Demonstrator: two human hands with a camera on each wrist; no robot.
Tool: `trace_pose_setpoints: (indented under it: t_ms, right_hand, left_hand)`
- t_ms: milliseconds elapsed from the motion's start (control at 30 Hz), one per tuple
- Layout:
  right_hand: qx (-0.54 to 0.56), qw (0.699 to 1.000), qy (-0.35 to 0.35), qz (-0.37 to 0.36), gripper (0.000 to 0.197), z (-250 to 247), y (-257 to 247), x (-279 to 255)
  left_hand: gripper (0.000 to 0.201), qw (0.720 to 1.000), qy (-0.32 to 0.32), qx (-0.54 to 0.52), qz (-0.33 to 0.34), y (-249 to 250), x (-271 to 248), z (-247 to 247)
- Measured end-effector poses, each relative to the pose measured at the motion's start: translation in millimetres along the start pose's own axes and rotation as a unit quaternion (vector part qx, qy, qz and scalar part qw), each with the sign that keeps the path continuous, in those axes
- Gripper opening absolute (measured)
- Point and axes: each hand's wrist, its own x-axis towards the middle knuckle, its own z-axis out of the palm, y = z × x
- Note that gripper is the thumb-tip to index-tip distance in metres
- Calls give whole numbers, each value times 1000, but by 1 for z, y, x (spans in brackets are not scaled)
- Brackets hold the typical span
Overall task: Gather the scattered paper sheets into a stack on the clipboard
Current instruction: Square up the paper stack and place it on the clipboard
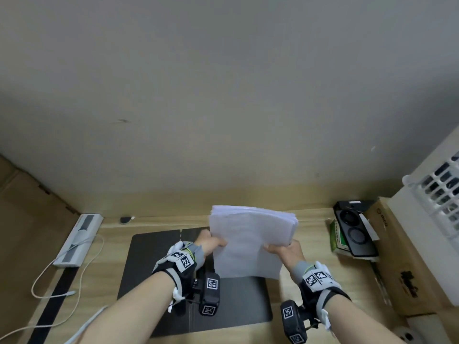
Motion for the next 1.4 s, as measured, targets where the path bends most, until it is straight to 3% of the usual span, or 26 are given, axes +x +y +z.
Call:
trace_pose_setpoints:
  t_ms: [133, 333, 467, 600, 700, 800, 967, 1167, 1300, 1400]
  right_hand:
    - [-5, 1000, 3, -9, 13, 1, -2, 4]
    - [6, 999, 17, -44, 15, 3, -6, 17]
    - [-16, 1000, 6, -14, 28, 0, 17, 21]
    - [-23, 999, 14, -27, 11, 2, 12, 22]
    - [-10, 998, 22, -54, 10, 6, -5, 23]
    - [9, 998, 21, -56, 8, 9, -10, 30]
    - [14, 1000, 14, -17, 13, 9, 11, 31]
    - [16, 999, 23, -14, 15, 11, 8, 37]
    - [27, 999, 26, -16, 12, 12, 14, 40]
    - [9, 999, 28, -12, 12, 14, 21, 36]
  left_hand:
    - [27, 998, 31, -6, 46, 5, -2, 3]
    - [21, 990, 64, -26, 126, 12, -6, 8]
    - [23, 990, 75, 12, 118, -12, -7, 17]
    - [22, 987, 96, -1, 132, -13, -2, 22]
    - [10, 982, 120, -6, 144, 2, 1, 22]
    - [11, 977, 119, -44, 170, 9, 8, 20]
    - [19, 993, 99, -14, 61, -15, 22, 21]
    - [28, 989, 110, -54, 80, -24, 32, 25]
    - [4, 988, 103, -56, 104, -25, 31, 27]
    - [25, 989, 105, -47, 98, -38, 33, 29]
